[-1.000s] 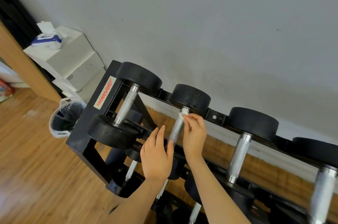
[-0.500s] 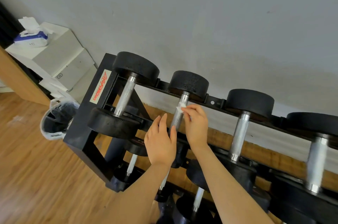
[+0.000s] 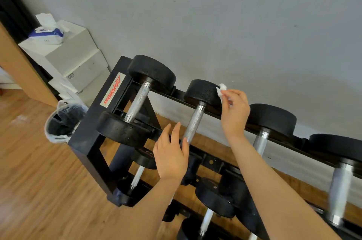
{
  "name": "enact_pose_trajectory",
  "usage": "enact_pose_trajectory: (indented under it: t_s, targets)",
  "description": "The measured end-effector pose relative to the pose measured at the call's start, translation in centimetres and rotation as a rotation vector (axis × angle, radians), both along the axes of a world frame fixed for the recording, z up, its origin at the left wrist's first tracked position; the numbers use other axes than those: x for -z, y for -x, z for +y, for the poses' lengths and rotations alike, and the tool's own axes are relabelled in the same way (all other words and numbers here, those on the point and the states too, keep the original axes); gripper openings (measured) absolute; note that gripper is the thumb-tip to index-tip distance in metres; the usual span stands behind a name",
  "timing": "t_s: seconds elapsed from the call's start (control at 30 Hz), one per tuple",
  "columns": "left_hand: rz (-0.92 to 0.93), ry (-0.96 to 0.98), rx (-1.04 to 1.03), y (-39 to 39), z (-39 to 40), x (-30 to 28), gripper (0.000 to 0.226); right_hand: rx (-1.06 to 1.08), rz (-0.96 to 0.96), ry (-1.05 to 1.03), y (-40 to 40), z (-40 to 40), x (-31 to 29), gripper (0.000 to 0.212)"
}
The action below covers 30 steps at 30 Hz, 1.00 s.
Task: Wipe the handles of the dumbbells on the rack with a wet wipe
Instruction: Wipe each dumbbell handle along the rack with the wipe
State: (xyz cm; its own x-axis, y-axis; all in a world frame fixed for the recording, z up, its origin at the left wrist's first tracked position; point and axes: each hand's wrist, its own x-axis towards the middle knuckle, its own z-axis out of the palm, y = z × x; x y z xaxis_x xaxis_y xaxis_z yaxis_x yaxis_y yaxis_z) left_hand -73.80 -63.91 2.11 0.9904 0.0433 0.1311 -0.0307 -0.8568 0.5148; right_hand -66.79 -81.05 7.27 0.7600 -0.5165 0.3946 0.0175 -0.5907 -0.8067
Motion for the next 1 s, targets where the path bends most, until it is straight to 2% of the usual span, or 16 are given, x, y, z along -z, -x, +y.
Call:
enact_pose_trajectory:
  t_s: [0.37,0.53,0.67,0.83,1.0]
  targets:
    - [-0.030,-0.001,-0.130,0.5,-0.9,0.2,0.044,-0.253,0.028,0.100,0.7,-0.7,0.7,0.020]
    - [0.008,0.055,-0.345,1.4,-2.3,0.1,0.043,-0.314,0.034,0.176,-1.5,-2.0,-0.6,0.019]
    - [-0.014,0.038,-0.350,1.4,-2.4,0.3,0.041,-0.330,0.031,0.236,-2.7,-1.7,-0.9,0.019]
    - [-0.056,0.034,-0.351,1.3,-2.5,0.5,0.039,-0.530,0.031,0.254,-1.0,-0.7,1.2,0.023]
    - [-0.065,0.047,-0.351,1.4,-2.5,0.3,0.039,-0.514,0.029,0.316,-3.9,-1.1,-0.3,0.022]
